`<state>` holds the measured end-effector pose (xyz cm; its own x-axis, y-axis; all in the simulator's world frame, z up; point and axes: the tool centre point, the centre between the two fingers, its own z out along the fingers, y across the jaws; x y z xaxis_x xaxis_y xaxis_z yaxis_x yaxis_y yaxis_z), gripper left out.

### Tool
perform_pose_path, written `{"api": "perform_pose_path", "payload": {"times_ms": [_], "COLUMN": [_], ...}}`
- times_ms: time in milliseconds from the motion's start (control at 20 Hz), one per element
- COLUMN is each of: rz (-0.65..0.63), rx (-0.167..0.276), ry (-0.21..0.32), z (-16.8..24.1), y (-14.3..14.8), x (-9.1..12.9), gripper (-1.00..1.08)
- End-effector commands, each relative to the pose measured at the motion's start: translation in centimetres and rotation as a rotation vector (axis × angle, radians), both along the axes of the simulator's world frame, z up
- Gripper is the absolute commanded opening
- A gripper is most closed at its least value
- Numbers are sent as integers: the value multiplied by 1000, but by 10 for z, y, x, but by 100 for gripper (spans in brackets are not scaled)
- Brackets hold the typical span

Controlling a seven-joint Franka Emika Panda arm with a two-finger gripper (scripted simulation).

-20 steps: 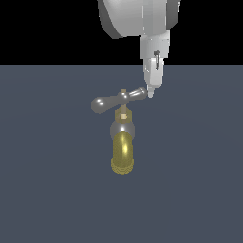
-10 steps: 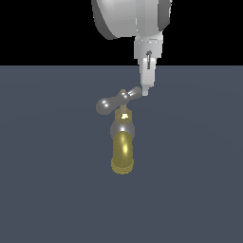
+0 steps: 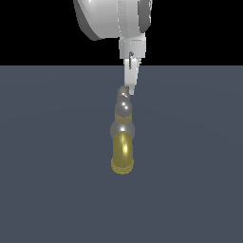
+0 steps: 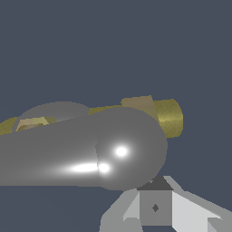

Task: Turn on the faucet by rotating a designated handle.

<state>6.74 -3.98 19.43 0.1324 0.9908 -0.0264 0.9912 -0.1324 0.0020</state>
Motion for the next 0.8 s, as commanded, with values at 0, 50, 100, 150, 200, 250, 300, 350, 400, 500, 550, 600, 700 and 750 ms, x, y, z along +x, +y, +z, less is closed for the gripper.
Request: {"api": "perform_pose_path", "payload": {"times_ms": [0,50,100,150,200,250,300,350,400,500,550,600,700,750], "rz": [4,7,10,13,16,19,21,24,27,33,36,40,46,49], "rx": [3,4,5,6,7,8,9,10,11,13,14,15,17,18], "ry": [2,2,2,2,2,1,1,1,1,1,1,1,0,0], "z": [0,0,0,0,0,0,0,0,0,0,0,1,1,1], "y": [7,12,17,22,27,33,38,43,49,59,65,70,82,87], "x": [-2,-4,-6,-8,-9,-11,-13,-15,-17,-21,-23,-25,-29,-31], "gripper": [-100,-100,-100,-100,-100,-100,-100,-100,-100,-100,-100,-100,-100,-100]}}
